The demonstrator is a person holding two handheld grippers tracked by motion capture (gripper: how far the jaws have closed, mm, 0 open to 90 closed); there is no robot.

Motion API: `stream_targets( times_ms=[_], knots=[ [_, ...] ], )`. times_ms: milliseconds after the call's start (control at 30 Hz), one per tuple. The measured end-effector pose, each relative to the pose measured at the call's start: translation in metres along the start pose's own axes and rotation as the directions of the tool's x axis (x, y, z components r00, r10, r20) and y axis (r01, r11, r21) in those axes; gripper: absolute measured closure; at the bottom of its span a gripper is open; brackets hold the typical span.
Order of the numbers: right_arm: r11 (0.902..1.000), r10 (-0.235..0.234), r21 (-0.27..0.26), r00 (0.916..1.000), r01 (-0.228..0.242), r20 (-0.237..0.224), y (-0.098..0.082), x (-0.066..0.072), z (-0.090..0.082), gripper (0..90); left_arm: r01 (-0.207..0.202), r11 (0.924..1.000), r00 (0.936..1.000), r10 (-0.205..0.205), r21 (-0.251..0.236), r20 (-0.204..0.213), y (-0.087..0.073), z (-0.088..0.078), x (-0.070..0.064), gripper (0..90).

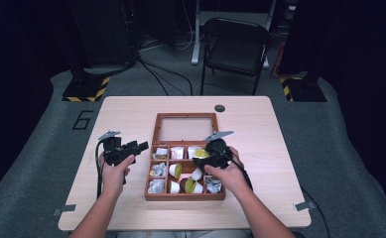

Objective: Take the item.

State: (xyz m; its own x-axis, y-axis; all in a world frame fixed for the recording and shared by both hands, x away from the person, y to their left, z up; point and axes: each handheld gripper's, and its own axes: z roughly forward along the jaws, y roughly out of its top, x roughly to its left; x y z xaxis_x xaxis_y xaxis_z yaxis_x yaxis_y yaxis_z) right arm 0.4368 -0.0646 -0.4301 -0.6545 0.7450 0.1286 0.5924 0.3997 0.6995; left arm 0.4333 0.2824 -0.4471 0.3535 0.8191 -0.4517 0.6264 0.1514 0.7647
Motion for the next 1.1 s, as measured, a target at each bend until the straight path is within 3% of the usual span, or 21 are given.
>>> stream_targets(
  times_ms=[67,133,200,300,467,600,733,833,933,967,1000,1033,1100],
  knots=[
    [0.9998,0.021,-0.007,0.9989,-0.02,0.042,-0.003,-0.013,-0.006,37.0,-0.014,0.9999,0.9999,0.014,0.007,0.005,0.0,0.002,0.0,39.7],
    [0.9986,0.052,-0.007,0.9949,-0.052,0.086,-0.006,-0.026,-0.011,37.0,-0.001,1.0,1.0,0.001,0.007,0.005,0.0,0.004,-0.002,39.7],
    [0.9968,0.081,-0.011,0.9885,-0.08,0.128,-0.01,-0.038,-0.015,37.0,-0.018,0.9998,0.9998,0.018,0.01,0.008,0.001,0.005,-0.001,39.7],
    [0.9931,0.117,-0.015,0.9766,-0.117,0.18,-0.019,-0.059,-0.021,37.0,0.001,1.0,1.0,-0.001,0.008,0.008,0.001,0.007,-0.003,39.7],
    [0.9813,0.191,-0.025,0.9439,-0.191,0.27,-0.033,-0.091,-0.027,37.0,-0.012,0.9998,0.9998,0.012,0.013,0.013,0.002,0.009,-0.003,39.7],
    [0.9701,0.235,-0.024,0.9105,-0.242,0.34,-0.045,-0.112,-0.03,37.0,-0.005,0.9999,0.9999,0.005,0.014,0.011,0.002,0.01,-0.002,39.7],
    [0.957,0.277,-0.028,0.8813,-0.289,0.383,-0.056,-0.13,-0.029,37.0,-0.009,0.9999,0.9999,0.009,0.014,0.01,0.002,0.009,0.0,39.7],
    [0.9478,0.299,-0.021,0.8651,-0.318,0.403,-0.063,-0.138,-0.027,37.0,-0.005,0.9999,1.0,0.004,0.01,0.005,0.002,0.01,-0.001,39.7],
    [0.9419,0.312,-0.018,0.8556,-0.335,0.413,-0.068,-0.144,-0.026,36.9,-0.013,0.9997,0.9999,0.013,0.022,0.005,0.001,0.01,-0.001,39.7],
    [0.9353,0.33,-0.02,0.8497,-0.353,0.412,-0.069,-0.145,-0.026,37.0,-0.015,0.9997,0.9999,0.015,0.021,0.004,0.001,0.01,-0.001,39.7],
    [0.937,0.326,-0.02,0.852,-0.349,0.41,-0.07,-0.147,-0.026,37.0,-0.016,0.9996,0.9999,0.016,0.022,0.004,0.001,0.01,-0.001,39.7],
    [0.933,0.337,-0.024,0.8481,-0.359,0.409,-0.07,-0.147,-0.026,36.9,-0.017,0.9996,0.9998,0.017,0.021,0.003,0.001,0.01,-0.001,39.6],
    [0.9367,0.329,-0.026,0.8504,-0.349,0.411,-0.072,-0.149,-0.026,36.9,-0.02,0.9995,0.9998,0.02,0.023,0.005,0.002,0.01,0.0,39.7]
  ],
)
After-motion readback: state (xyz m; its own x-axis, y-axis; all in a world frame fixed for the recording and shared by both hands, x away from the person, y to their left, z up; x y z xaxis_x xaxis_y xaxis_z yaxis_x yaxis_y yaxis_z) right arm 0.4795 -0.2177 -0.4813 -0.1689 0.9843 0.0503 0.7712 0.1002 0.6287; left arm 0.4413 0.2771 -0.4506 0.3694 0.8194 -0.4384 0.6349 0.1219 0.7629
